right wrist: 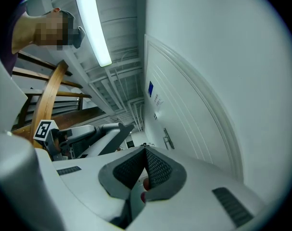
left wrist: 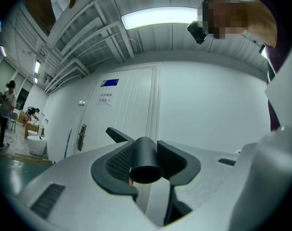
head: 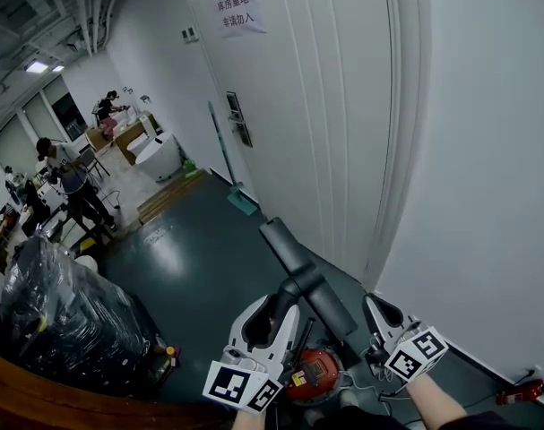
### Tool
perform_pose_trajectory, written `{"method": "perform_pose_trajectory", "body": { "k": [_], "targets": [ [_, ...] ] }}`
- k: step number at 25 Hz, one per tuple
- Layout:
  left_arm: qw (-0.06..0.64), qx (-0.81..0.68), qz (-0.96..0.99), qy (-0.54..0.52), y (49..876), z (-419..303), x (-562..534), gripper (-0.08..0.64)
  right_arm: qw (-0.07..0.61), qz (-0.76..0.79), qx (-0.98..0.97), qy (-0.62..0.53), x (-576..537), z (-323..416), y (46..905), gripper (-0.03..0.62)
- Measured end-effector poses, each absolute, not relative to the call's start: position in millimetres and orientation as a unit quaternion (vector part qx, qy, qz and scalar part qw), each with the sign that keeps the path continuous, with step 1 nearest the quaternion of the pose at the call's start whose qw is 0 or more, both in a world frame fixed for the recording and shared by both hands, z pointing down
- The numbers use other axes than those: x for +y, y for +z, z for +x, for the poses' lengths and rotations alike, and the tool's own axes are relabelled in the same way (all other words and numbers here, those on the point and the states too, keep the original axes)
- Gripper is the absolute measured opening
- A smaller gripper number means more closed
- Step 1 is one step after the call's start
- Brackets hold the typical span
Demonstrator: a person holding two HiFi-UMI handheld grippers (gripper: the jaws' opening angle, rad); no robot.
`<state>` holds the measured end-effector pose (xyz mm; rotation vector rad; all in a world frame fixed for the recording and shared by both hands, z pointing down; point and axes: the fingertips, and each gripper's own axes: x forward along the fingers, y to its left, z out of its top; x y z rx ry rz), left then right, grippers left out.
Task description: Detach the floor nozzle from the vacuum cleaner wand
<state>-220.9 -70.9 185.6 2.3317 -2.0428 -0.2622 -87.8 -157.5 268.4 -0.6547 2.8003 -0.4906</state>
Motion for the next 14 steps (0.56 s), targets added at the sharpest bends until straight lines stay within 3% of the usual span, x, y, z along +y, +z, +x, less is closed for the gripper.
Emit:
{"method": "perform_pose_trajectory", "body": {
  "k": [14],
  "targets": [
    [0.019, -0.652, 0.753, -0.082, 194.6, -221.2, -70.2, 0.155, 0.119, -0.218, 0.953, -0.173, -160.6, -94.4, 269.2, 0.015]
  ]
}}
